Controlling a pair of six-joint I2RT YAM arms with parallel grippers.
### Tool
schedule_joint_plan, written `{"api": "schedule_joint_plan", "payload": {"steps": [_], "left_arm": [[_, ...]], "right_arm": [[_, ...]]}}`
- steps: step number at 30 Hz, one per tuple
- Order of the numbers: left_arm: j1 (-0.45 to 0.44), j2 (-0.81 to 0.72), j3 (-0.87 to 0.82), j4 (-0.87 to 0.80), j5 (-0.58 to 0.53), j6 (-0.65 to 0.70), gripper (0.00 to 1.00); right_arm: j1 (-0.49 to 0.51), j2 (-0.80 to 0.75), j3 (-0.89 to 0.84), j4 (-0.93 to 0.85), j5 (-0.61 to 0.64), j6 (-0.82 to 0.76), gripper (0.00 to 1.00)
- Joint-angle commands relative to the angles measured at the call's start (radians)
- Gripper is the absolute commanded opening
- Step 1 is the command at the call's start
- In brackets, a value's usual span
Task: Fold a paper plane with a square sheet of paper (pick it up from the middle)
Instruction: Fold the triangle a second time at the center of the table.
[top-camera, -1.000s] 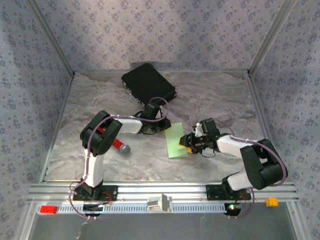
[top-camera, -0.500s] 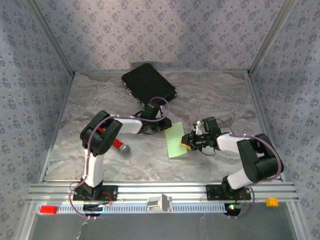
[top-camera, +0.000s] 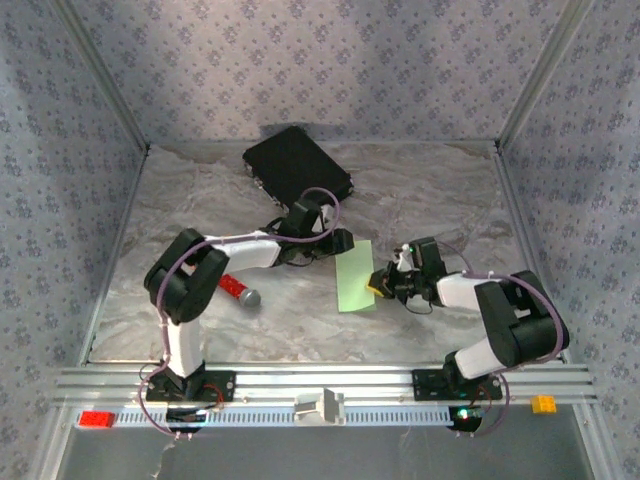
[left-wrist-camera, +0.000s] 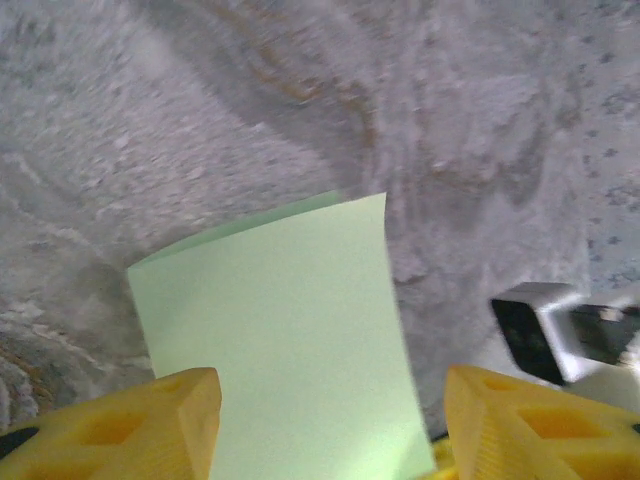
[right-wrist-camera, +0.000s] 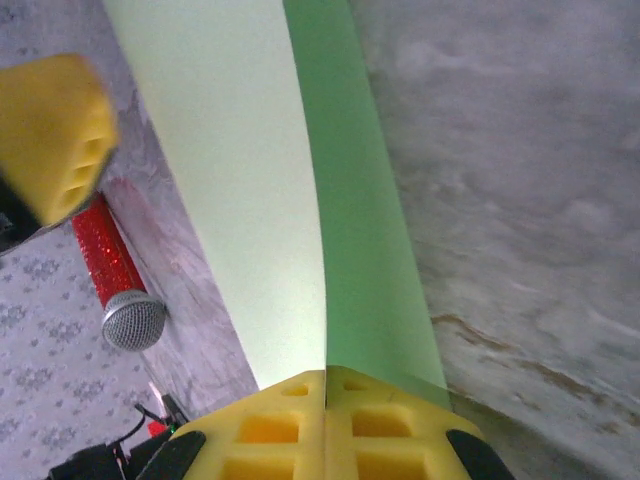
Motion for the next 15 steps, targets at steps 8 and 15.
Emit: {"api": "schedule_joint_plan", "payload": {"steps": [8, 15], "left_arm": [[-0.030, -0.223, -0.149, 0.011, -0.097, 0.104, 0.60], [-0.130, -0.286, -0.217, 0.058, -0.172, 0.255, 0.59]], "right_arm": [[0.027, -0.128, -0.042, 0.088, 0.074, 0.239, 0.08], [-0.008, -0.057, 0.041, 0.004, -0.050, 0.101, 0.18]]}}
